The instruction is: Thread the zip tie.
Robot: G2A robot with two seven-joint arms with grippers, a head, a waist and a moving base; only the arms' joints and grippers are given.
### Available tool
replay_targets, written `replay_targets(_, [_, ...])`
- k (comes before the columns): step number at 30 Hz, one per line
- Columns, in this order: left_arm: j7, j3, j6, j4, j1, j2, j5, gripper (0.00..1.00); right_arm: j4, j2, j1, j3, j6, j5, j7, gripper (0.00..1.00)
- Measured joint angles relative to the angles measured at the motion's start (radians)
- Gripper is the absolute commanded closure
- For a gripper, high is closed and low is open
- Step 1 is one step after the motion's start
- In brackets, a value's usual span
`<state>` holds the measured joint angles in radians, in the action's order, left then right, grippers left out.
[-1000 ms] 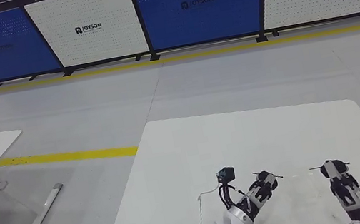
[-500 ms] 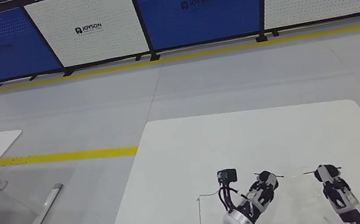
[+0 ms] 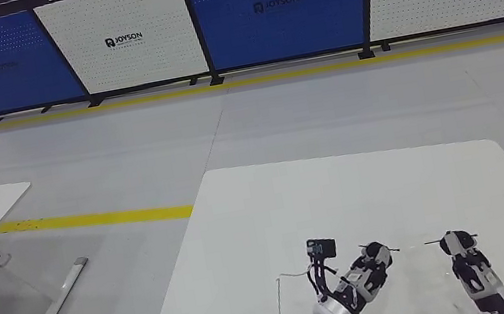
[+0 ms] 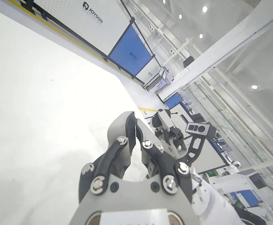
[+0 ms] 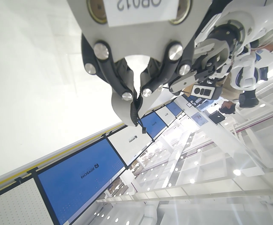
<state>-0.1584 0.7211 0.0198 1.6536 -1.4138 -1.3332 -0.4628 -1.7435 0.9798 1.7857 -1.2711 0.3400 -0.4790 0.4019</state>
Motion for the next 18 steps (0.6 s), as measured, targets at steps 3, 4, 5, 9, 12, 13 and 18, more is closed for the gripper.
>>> replay_targets(3, [0.018, -0.002, 0.010, 0.003, -0.003, 0.004, -0.057, 1.00, 0.000, 0.000, 0.000, 0.000, 0.000, 0.000, 0.000, 1.00])
replay_targets(4, [0.024, -0.002, 0.010, 0.004, -0.005, 0.006, -0.071, 1.00, 0.000, 0.000, 0.000, 0.000, 0.000, 0.000, 0.000, 1.00])
replay_targets(5, [0.032, -0.001, 0.009, 0.006, -0.007, 0.007, -0.085, 1.00, 0.000, 0.000, 0.000, 0.000, 0.000, 0.000, 0.000, 1.00])
replay_targets(9, [0.052, 0.009, 0.004, 0.013, -0.021, 0.013, -0.103, 1.00, 0.000, 0.000, 0.000, 0.000, 0.000, 0.000, 0.000, 1.00])
replay_targets(12, [0.053, 0.010, 0.003, 0.014, -0.022, 0.014, -0.103, 1.00, 0.000, 0.000, 0.000, 0.000, 0.000, 0.000, 0.000, 1.00])
replay_targets(13, [0.053, 0.010, 0.003, 0.014, -0.022, 0.014, -0.103, 1.00, 0.000, 0.000, 0.000, 0.000, 0.000, 0.000, 0.000, 1.00])
replay_targets(18, [0.053, 0.010, 0.003, 0.013, -0.022, 0.014, -0.103, 1.00, 0.000, 0.000, 0.000, 0.000, 0.000, 0.000, 0.000, 1.00])
